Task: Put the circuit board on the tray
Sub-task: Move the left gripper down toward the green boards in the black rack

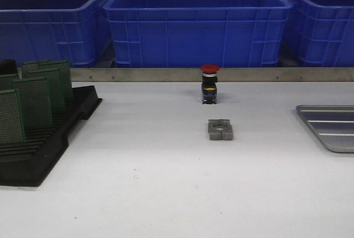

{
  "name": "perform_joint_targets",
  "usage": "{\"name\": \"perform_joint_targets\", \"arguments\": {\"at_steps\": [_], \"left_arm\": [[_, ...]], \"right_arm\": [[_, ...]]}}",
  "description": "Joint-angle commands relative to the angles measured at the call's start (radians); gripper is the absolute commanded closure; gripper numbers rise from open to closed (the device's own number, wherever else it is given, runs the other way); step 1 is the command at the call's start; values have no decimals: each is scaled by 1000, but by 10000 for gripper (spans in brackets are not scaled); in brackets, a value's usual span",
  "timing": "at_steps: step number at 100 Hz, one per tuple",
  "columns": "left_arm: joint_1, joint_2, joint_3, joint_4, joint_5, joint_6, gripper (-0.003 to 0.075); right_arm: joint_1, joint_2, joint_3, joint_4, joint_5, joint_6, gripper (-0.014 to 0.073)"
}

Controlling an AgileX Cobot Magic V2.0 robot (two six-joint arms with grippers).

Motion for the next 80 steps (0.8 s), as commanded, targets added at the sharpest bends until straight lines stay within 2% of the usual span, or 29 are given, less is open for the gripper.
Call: {"name": "perform_joint_targets", "arguments": {"at_steps": [1, 37, 59, 80], "left_arm": [[0, -32, 48, -9, -80, -9, 741], [0, -32, 7, -9, -106, -9, 741], [2, 17, -180, 3, 89, -9, 741], [2, 200, -382, 13, 252, -9, 741]], "right_arm": [[2, -26, -12, -1, -75, -11, 655], [2, -26, -12, -1, -75, -11, 655], [2, -26, -12, -1, -75, -11, 655], [2, -26, -12, -1, -75, -11, 655]]}}
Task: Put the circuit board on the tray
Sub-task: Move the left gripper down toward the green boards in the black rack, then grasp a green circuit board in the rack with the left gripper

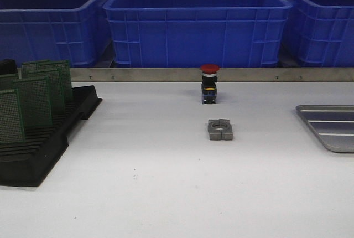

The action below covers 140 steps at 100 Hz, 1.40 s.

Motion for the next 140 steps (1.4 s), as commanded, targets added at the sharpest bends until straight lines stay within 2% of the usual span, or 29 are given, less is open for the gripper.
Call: {"name": "perform_joint_targets", "arguments": {"at_steps": [1, 22, 29, 38, 55, 62, 94, 104, 118, 132, 140], "left_arm": [[0, 105, -105, 2, -1, -9, 741], [0, 373, -290, 2, 116, -9, 738], [0, 458, -351, 2, 150, -9, 709], [0, 557, -424, 2, 188, -2, 608], [0, 734, -541, -15, 201, 148, 304], [0, 804, -589, -15, 225, 218, 249], [0, 1071, -770, -25, 284, 586, 247], [0, 1145, -820, -101, 328, 840, 247], [0, 1243, -874, -345, 411, 1272, 247], [0, 1333, -937, -370, 535, 1455, 247], [0, 1373, -964, -338, 582, 1508, 247]], "right_arm": [[2, -26, -12, -1, -75, -11, 655], [2, -26, -12, -1, -70, -11, 655], [2, -26, -12, -1, -70, -11, 655], [2, -26, -12, -1, -70, -11, 655], [2, -26, -12, -1, -70, -11, 655], [2, -26, -12, -1, -70, -11, 655], [2, -26, -12, -1, -70, -11, 655], [2, -26, -12, -1, -70, -11, 655], [2, -26, -12, -1, -70, -11, 655], [2, -26, -12, -1, -70, -11, 655], [2, -26, -12, -1, -70, -11, 655]]}}
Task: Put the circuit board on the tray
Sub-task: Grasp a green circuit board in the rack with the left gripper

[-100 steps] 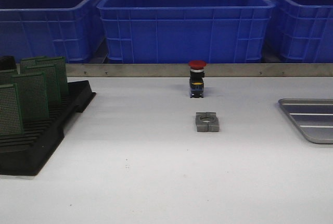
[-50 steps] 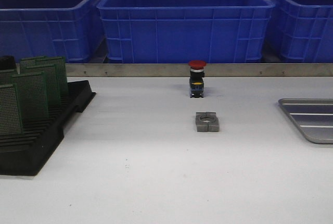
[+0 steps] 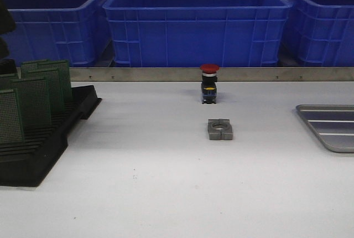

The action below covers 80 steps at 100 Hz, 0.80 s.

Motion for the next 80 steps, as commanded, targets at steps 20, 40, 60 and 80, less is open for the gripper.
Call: {"name": "perform_joint_targets", "arguments": {"at_steps": [20, 40, 60, 80], "left_arm": [[0, 76, -62, 20, 14, 162, 247], [0, 148, -62, 40, -4, 162, 247], [0, 209, -62, 44, -4, 162, 255], [0, 241, -62, 59, 0, 162, 421]], "right_arm": [[2, -26, -12, -1, -74, -11, 655], [2, -26, -12, -1, -74, -11, 655], [2, -26, -12, -1, -74, -11, 655], [2, -26, -12, -1, -74, -11, 655]]}}
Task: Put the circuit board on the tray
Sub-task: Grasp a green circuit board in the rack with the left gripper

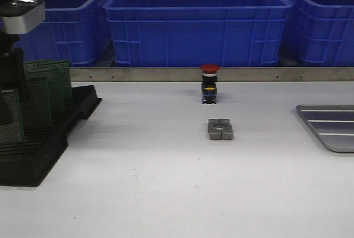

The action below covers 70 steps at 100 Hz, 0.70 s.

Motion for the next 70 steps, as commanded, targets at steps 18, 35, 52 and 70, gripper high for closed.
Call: {"name": "perform_joint_targets", "arguments": {"at_steps": [18, 35, 52, 70], "left_arm": [[0, -37, -29, -13, -5, -4, 660], [0, -37, -33, -11, 5, -4, 741], [0, -41, -67, -11, 37, -4, 741], [0, -43, -167, -11, 205, -4, 741]], "right_arm": [[2, -26, -12, -1, -74, -11, 655], [2, -26, -12, -1, -74, -11, 655], [2, -26, -12, -1, -74, -11, 655], [2, -26, -12, -1, -74, -11, 655]]}}
